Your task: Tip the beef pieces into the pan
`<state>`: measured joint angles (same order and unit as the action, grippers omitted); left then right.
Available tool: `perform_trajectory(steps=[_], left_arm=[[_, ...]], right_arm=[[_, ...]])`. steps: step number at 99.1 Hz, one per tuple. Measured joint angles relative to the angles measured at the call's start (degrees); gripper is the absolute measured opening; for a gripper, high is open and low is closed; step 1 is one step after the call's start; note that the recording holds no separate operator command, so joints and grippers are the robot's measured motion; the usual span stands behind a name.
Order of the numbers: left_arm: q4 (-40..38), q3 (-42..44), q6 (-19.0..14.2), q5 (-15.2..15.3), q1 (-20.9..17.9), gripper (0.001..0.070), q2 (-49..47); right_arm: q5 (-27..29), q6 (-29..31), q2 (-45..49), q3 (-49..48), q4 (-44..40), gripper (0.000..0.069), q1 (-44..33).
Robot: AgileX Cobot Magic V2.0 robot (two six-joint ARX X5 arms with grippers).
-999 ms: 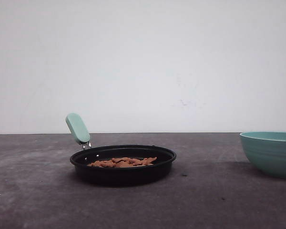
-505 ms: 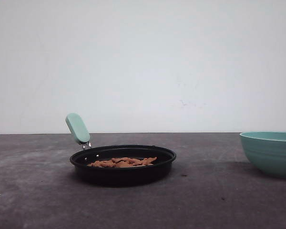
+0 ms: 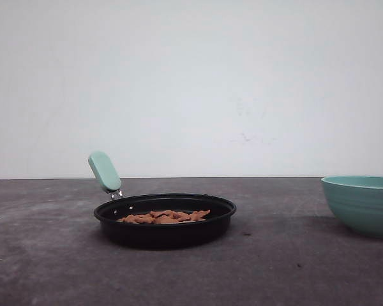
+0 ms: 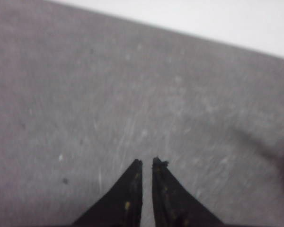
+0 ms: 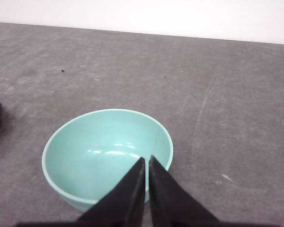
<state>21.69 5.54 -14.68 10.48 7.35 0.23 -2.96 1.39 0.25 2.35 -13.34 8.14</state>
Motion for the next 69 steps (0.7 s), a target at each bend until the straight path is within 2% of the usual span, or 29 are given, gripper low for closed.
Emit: perform_trajectory(steps=[10,21,45,69], left_arm=[[-3.1,-0.9,0.0,0.1,-0.5,0.0012,0.2],[-5.1,-1.4,1.7,0.6,-1.1,0.0012,0.0],[-5.3,-1.5,4.6,0.8,-1.2,0.0012,0.0],[-5.3,-1.5,4.8,0.9,-1.2,0.0012,0.0]], right_arm=[[0.0,0.0,0.0,0.0,0.3,0.0009,0.0],[0.0,0.0,0.0,0.0,0.3,0.0009,0.0],[0.0,0.0,0.0,0.0,0.3,0.0009,0.0],[0.0,0.0,0.0,0.0,0.3,0.0009,0.0]])
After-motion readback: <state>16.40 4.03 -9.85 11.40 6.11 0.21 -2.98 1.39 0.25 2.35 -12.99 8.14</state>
